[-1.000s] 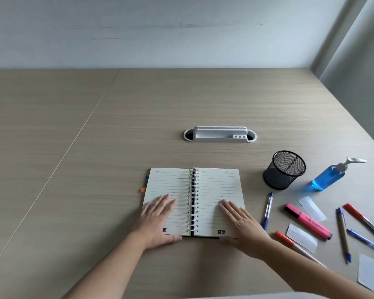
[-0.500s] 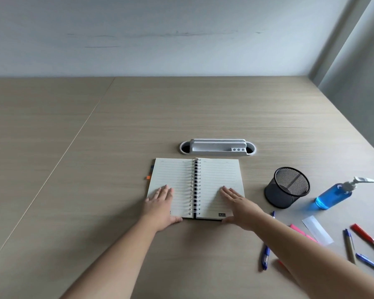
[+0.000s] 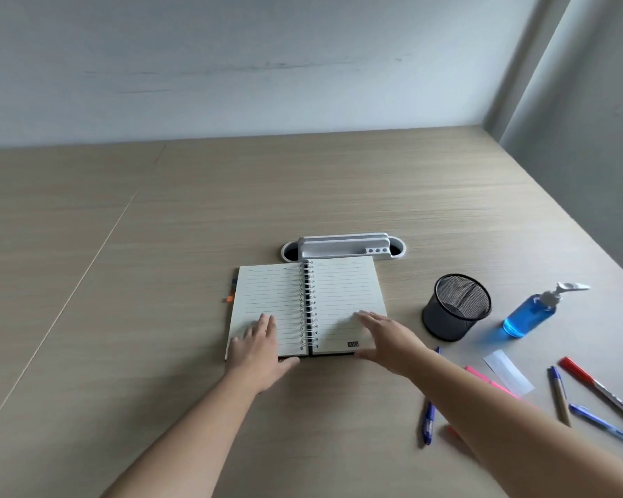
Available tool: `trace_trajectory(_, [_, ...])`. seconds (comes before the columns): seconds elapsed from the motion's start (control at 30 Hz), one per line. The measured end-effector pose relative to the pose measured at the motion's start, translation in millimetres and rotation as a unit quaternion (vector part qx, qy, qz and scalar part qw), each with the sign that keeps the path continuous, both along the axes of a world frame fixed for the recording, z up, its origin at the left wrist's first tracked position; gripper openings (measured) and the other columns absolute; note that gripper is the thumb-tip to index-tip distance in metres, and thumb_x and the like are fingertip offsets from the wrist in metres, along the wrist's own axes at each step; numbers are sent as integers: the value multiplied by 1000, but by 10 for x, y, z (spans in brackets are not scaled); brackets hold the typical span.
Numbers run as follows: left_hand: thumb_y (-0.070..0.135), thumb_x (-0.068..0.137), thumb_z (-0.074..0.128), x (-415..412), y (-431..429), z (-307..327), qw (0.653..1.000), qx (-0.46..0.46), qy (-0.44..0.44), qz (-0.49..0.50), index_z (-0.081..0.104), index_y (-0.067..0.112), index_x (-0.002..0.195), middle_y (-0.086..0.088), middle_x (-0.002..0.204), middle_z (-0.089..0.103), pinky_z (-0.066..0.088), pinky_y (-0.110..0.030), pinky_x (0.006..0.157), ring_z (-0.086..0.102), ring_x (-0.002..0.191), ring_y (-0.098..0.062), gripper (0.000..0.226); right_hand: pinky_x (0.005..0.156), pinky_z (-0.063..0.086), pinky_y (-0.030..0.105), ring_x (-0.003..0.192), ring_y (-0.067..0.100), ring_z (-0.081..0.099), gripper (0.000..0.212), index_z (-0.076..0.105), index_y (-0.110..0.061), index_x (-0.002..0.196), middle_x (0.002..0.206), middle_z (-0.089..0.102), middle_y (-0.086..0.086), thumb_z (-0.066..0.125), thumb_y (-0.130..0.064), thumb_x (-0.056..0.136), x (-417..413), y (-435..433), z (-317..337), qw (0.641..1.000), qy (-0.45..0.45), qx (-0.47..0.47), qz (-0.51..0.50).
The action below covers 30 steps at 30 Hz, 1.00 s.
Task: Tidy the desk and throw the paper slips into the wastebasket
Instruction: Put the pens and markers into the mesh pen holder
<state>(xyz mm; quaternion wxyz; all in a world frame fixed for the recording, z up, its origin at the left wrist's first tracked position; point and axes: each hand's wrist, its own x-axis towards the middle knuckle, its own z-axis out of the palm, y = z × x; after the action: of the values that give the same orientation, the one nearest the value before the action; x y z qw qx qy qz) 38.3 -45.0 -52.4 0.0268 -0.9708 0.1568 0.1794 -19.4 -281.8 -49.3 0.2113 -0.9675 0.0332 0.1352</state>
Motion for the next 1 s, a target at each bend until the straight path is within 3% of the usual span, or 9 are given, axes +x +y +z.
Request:
trace_trajectory(0.1, [61, 86, 43, -161, -102, 104, 995, -74, -63, -28, 27, 20, 144, 0, 148, 36, 36, -40, 104, 37, 135, -22, 72, 88, 47, 33, 111, 22, 59, 38, 56, -19, 119, 121, 64, 1, 63, -31, 83, -212, -187, 138, 994, -92, 29, -57])
trace_trajectory(0.17, [54, 88, 44, -291, -265, 199, 989, -110, -78, -62, 39, 21, 133, 0, 135, 48, 39, -39, 98, 47, 125, -23, 56, 76, 46, 32, 92, 26, 64, 16, 65, -13, 96, 96, 69, 5, 61, -21, 82, -418, -367, 221, 984, -144, 35, -102])
trace_trajectory(0.23, [49, 89, 45, -424, -474, 275, 984, -133, -62, -97, 46, 20, 123, 0, 127, 56, 42, -37, 92, 54, 116, -23, 44, 69, 44, 30, 81, 25, 63, 9, 66, -11, 85, 86, 70, 6, 60, -16, 80, -647, -544, 280, 976, -157, 28, -146])
trace_trajectory(0.37, [47, 89, 46, -764, -950, 323, 979, -141, 9, -145, 54, 20, 105, -3, 107, 67, 45, -34, 82, 63, 102, -27, 33, 66, 44, 28, 73, 18, 57, 13, 67, -14, 89, 82, 70, 3, 61, -22, 81, -1191, -757, 287, 985, -78, -9, -154])
trace_trajectory(0.47, [51, 87, 48, -1023, -1265, 236, 979, -119, 68, -153, 56, 20, 99, -5, 108, 68, 45, -34, 81, 61, 105, -29, 34, 70, 45, 27, 75, 14, 54, 21, 65, -19, 93, 79, 60, -7, 64, -35, 79, -1559, -805, 208, 992, -3, -5, -128])
trace_trajectory(0.6, [58, 82, 53, -1288, -1544, 92, 981, -84, 105, -140, 59, 18, 98, -7, 112, 67, 48, -35, 85, 60, 109, -30, 43, 74, 44, 31, 89, 19, 57, 27, 61, -18, 100, 100, 65, 1, 62, -35, 80, -1858, -828, 70, 992, 67, -34, -102])
trace_trajectory(0.7, [57, 82, 55, -1407, -1655, 27, 986, -62, 96, -125, 58, 20, 100, -7, 114, 66, 47, -34, 88, 60, 111, -29, 42, 71, 40, 28, 97, 23, 59, 20, 61, -16, 98, 105, 64, 4, 60, -27, 81, -1930, -838, -39, 993, 57, -24, -104])
trace_trajectory(0.87, [47, 82, 55, -1428, -1680, -54, 992, -52, 87, -72, 58, 19, 99, -4, 110, 68, 48, -33, 83, 61, 106, -27, 32, 68, 44, 30, 81, 20, 57, 14, 62, -16, 87, 93, 66, 4, 59, -27, 79, -1947, -934, -90, 994, 23, 20, -108])
trace_trajectory(1.0, [35, 81, 54, -1374, -1655, 22, 994, -71, 85, -23, 62, 18, 91, -4, 103, 70, 48, -29, 76, 64, 98, -28, 22, 54, 34, 12, 63, 10, 48, 8, 60, -22, 79, 66, 53, -9, 68, -22, 77, -1807, -1112, 202, 977, -64, 114, -168])
